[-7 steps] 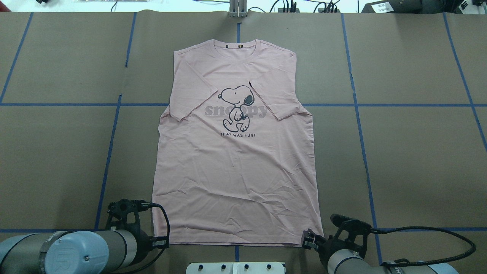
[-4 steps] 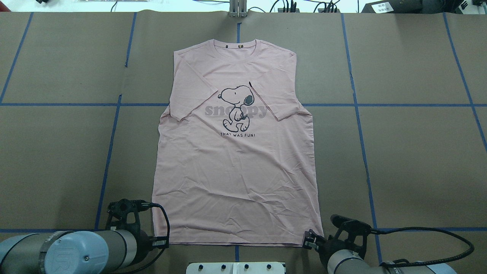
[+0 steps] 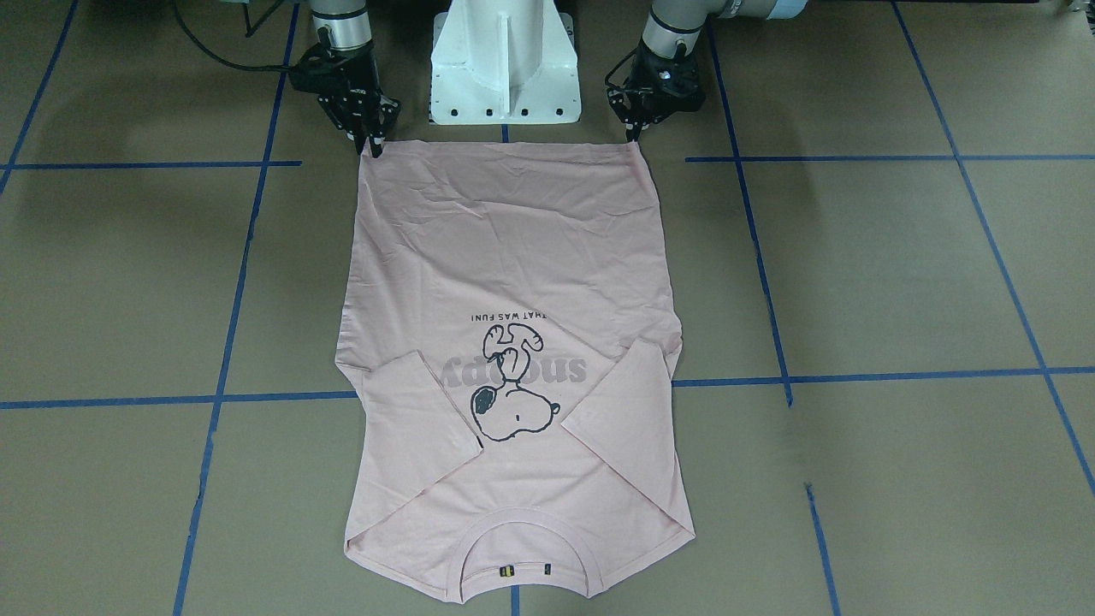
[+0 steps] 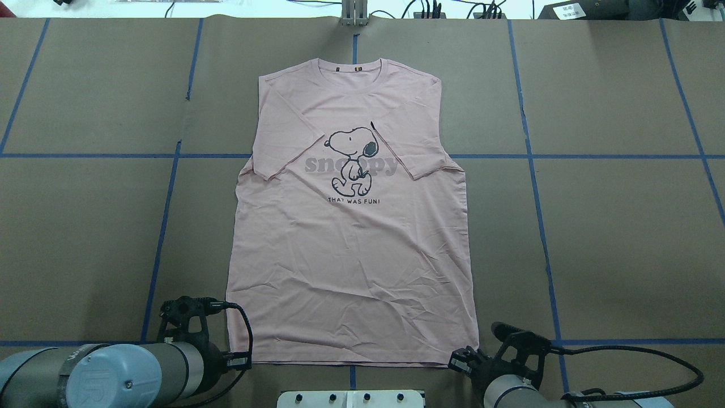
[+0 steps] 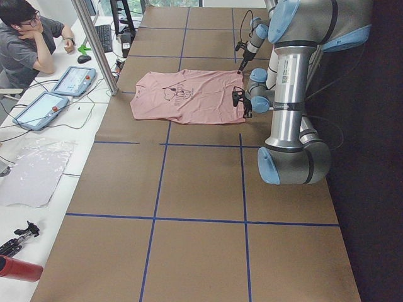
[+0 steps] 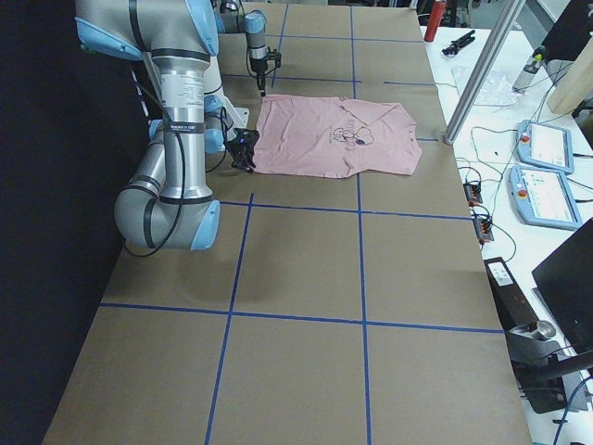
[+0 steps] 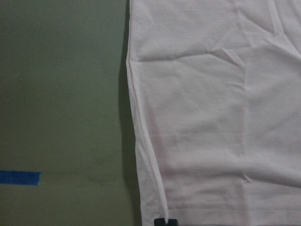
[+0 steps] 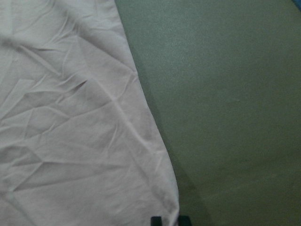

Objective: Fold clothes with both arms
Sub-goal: 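Lift the hem and fold it toward the collar with both grippers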

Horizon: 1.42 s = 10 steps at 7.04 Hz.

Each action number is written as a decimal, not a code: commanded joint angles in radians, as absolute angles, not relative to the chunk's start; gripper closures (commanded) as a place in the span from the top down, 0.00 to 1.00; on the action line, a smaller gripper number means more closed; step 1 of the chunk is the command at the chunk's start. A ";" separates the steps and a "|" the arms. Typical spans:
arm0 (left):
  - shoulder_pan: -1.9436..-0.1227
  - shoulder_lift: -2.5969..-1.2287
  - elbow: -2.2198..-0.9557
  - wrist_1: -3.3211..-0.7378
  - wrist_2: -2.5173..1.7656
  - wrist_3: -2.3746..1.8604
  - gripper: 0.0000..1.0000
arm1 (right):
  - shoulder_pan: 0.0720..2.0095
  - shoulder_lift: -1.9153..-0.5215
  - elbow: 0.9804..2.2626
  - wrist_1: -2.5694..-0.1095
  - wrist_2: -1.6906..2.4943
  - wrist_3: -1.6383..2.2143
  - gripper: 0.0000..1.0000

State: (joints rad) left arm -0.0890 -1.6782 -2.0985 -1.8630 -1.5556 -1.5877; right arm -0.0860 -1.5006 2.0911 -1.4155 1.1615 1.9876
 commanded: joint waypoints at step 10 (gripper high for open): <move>-0.376 -2.080 -2.537 -1.132 -1.874 -1.323 0.00 | 0.153 -1.338 2.709 -2.058 1.522 1.806 0.00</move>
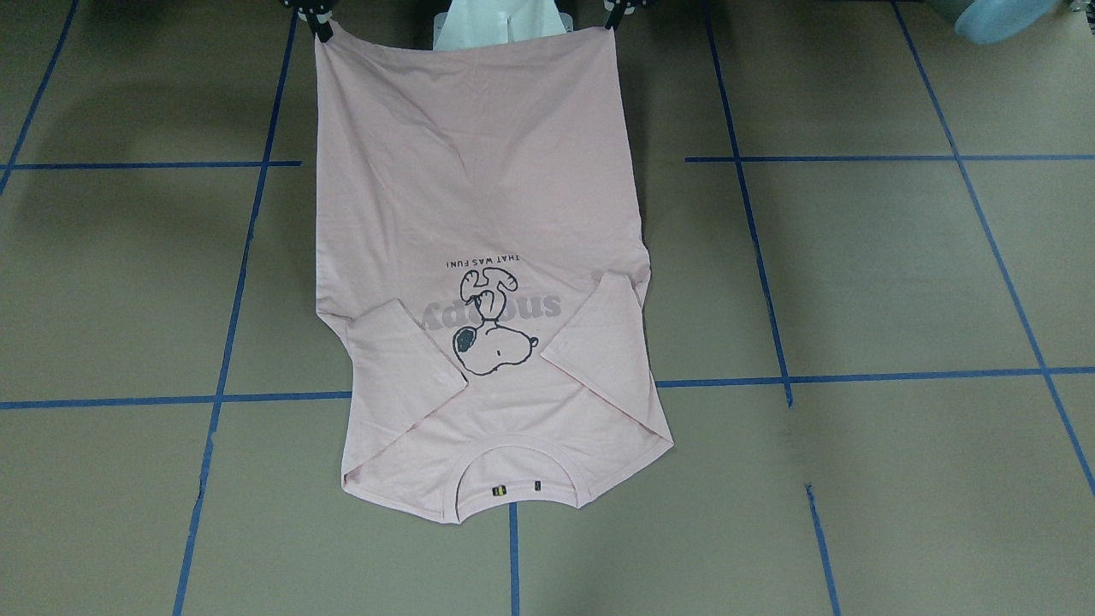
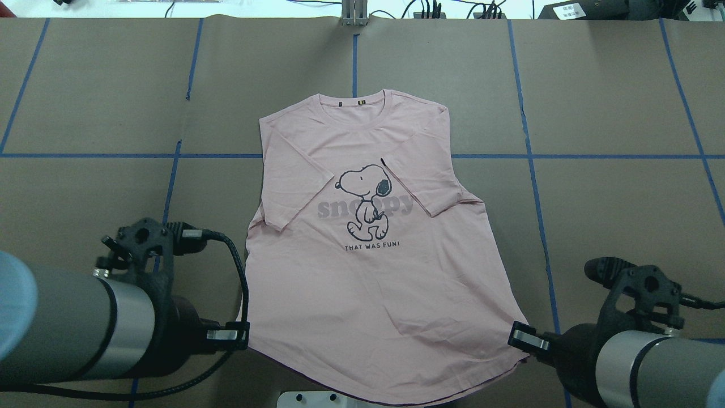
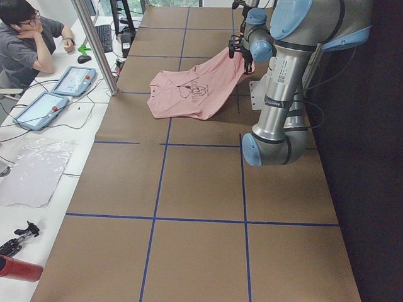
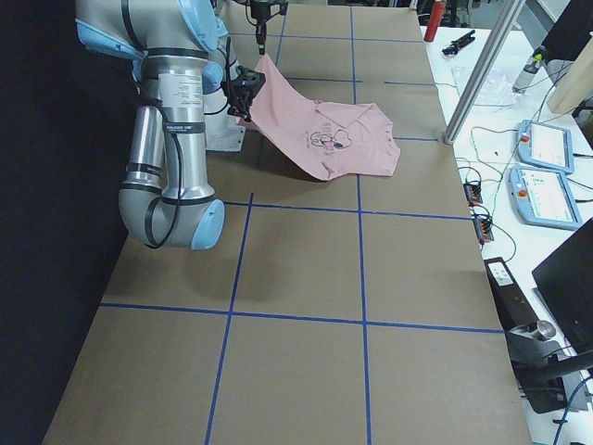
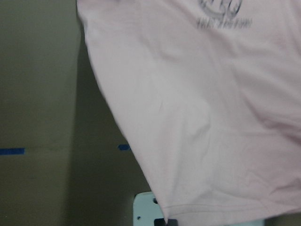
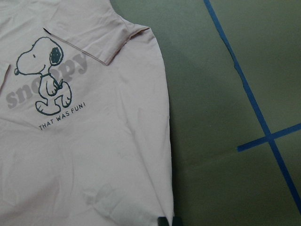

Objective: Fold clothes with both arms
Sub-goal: 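Lift the hem and fold it toward the collar with both grippers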

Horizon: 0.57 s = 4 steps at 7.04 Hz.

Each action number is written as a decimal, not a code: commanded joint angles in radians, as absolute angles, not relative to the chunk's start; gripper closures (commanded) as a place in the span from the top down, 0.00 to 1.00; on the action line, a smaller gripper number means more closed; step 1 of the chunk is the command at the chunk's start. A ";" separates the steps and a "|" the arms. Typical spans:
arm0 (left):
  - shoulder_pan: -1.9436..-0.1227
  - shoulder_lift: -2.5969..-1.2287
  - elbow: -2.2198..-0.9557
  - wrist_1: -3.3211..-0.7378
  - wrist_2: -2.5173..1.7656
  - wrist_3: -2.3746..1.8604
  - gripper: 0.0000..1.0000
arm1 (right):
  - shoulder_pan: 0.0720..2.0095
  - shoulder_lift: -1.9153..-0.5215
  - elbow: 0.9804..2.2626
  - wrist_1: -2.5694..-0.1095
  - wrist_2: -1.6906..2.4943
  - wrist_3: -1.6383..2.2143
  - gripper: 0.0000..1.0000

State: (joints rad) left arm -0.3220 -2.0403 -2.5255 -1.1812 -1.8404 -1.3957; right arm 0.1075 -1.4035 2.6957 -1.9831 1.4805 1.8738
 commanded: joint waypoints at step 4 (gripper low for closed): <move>-0.598 -2.092 -2.164 -1.329 -1.871 -1.030 0.00 | 0.487 -1.099 2.331 -2.040 1.599 1.535 0.00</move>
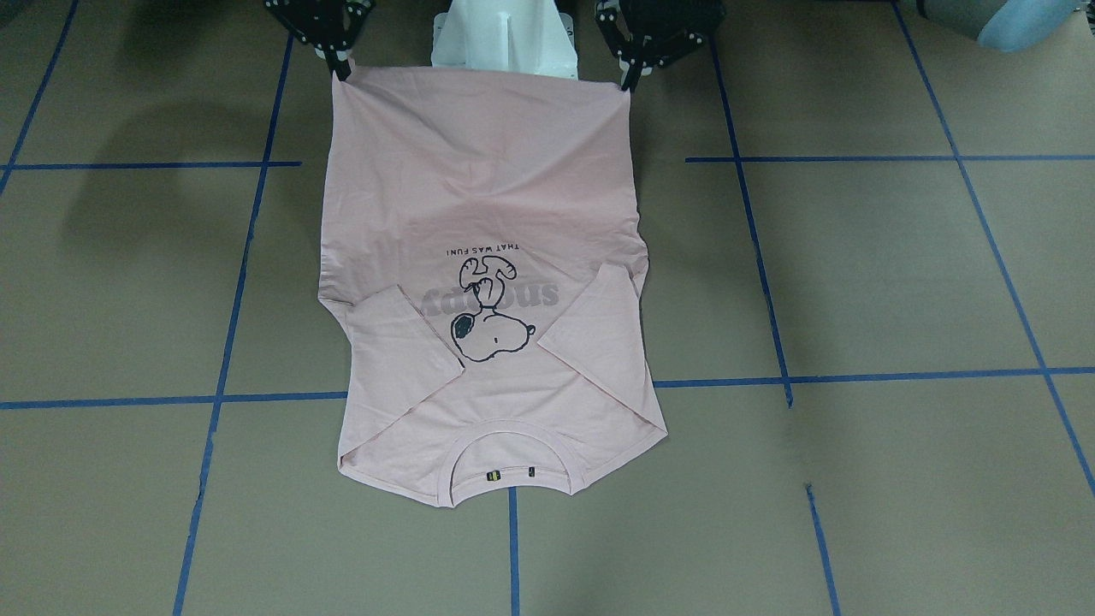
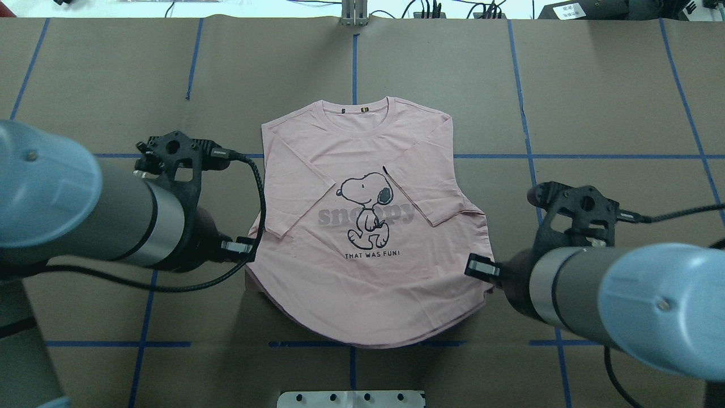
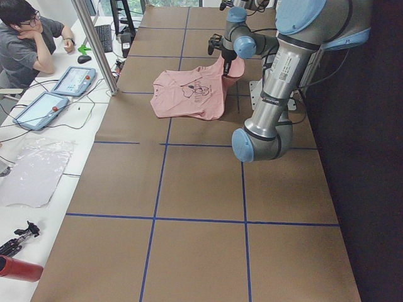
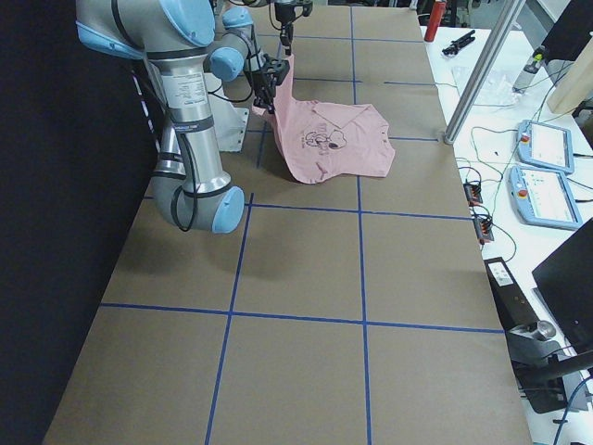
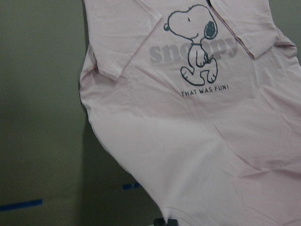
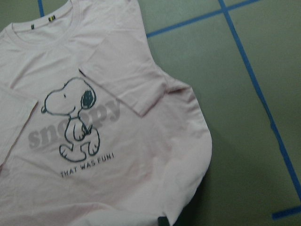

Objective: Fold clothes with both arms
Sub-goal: 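Lift the hem and fold it toward the collar with both grippers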

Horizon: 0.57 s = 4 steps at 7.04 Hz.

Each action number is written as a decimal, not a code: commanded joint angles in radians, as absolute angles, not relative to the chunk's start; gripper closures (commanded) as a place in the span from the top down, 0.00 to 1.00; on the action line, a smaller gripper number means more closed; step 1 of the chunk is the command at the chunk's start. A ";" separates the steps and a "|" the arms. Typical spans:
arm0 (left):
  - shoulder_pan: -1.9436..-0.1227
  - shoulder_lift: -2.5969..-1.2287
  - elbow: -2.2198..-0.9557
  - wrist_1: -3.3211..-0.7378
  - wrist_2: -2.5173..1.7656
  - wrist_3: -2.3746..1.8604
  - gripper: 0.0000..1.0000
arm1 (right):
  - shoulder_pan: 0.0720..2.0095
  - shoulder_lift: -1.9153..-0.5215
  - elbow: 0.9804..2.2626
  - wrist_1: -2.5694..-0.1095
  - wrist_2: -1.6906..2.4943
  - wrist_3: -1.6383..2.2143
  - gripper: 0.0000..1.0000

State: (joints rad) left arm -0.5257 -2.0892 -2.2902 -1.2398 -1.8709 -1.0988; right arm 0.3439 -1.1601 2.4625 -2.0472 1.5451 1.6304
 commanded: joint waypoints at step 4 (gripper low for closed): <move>-0.731 -2.120 -1.933 -1.497 -1.870 -0.921 0.00 | 0.728 -1.051 1.891 -1.656 1.712 1.392 0.00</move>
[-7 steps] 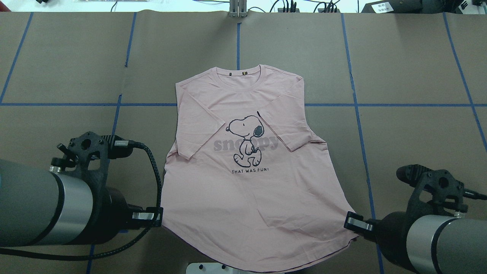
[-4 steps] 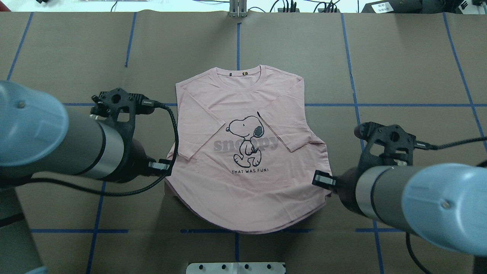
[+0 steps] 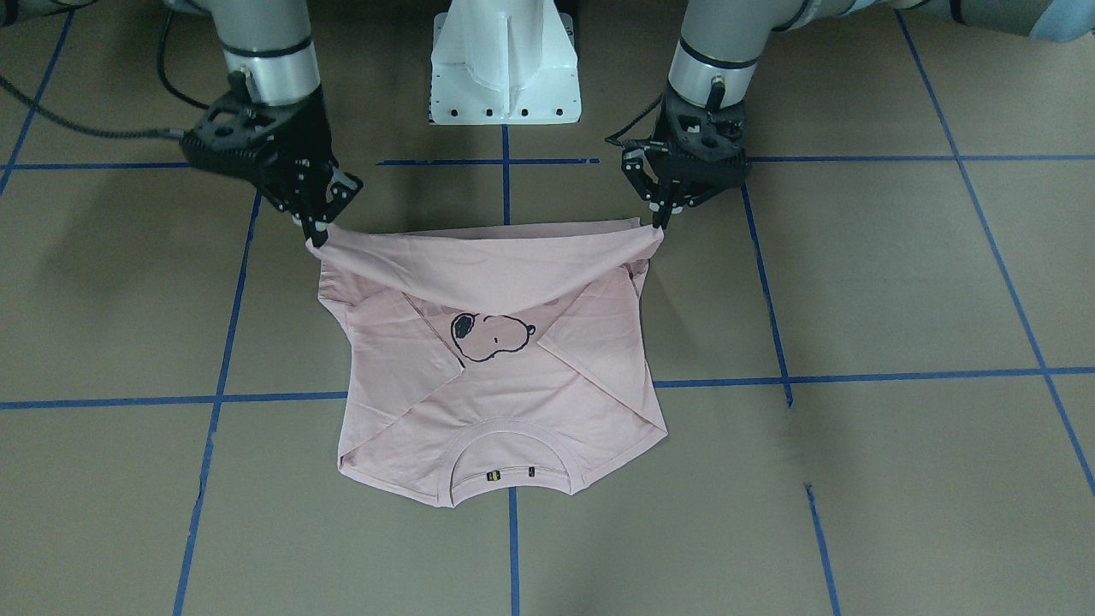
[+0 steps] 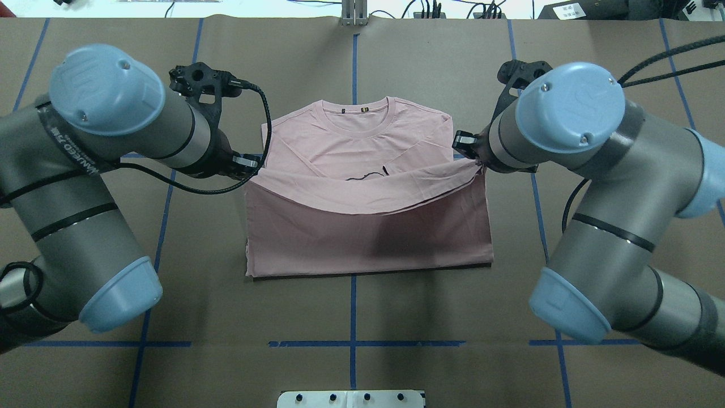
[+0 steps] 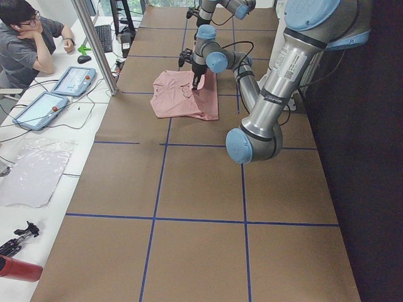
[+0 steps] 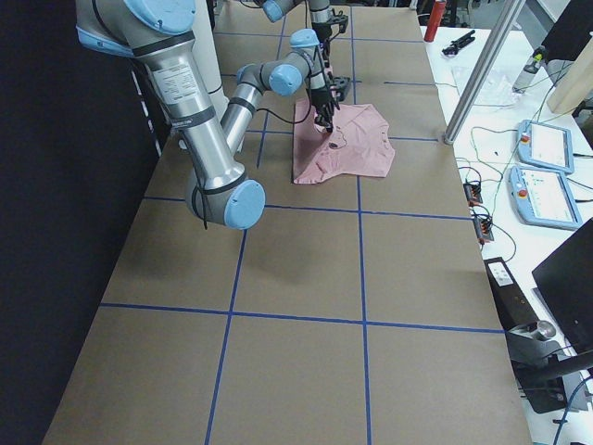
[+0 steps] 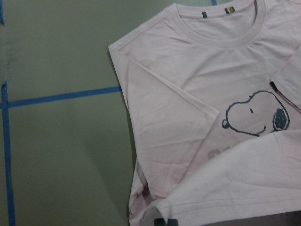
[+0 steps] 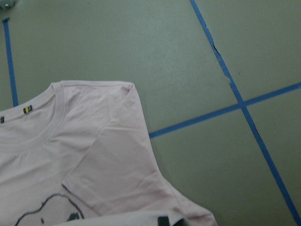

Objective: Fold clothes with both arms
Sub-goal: 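Release the hem and raise both grippers away from the shirt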

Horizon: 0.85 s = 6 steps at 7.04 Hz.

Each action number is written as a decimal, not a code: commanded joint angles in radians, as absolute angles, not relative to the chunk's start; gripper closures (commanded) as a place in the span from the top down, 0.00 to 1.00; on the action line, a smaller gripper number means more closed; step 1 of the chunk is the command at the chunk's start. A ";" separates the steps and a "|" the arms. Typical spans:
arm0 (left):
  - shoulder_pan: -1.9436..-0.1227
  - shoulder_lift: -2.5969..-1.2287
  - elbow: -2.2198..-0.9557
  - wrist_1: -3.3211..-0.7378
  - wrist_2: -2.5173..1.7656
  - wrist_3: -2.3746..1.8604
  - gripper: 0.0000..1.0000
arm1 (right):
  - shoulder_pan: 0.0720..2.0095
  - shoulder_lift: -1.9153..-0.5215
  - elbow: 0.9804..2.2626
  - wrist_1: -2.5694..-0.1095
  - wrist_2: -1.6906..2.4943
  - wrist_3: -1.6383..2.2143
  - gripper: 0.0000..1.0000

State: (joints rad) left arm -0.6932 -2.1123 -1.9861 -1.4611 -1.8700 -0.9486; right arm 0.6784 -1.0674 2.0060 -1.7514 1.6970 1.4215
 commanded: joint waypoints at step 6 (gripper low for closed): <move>-0.853 -2.305 -1.211 -2.026 -1.819 -0.795 0.99 | 0.851 -0.764 1.068 -1.185 1.718 1.231 0.68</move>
State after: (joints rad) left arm -0.8213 -2.2624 -1.3819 -1.9028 -1.8288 -0.8571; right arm 0.8119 -0.8135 1.2877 -1.3475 1.7135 1.3042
